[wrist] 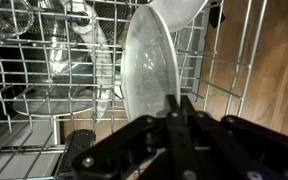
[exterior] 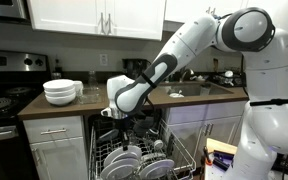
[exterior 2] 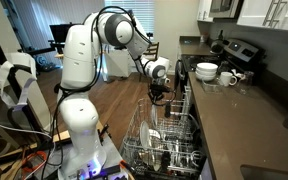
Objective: Take the white plate from the countertop and place it in the dishwasher at the left
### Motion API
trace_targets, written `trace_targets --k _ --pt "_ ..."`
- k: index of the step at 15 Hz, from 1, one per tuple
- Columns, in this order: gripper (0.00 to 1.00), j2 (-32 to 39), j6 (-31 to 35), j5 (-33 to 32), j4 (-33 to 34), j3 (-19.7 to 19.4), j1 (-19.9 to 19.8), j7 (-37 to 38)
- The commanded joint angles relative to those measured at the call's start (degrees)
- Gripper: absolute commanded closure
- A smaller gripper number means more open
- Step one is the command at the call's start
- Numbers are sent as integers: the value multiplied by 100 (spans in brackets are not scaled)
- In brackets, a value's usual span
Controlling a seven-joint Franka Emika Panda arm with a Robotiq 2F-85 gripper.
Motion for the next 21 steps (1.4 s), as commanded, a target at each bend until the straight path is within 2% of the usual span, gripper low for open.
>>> trace_targets --k 1,21 --pt "98 -84 27 -133 129 -70 -177 -91" --pt "98 429 57 -94 462 -120 -302 -103"
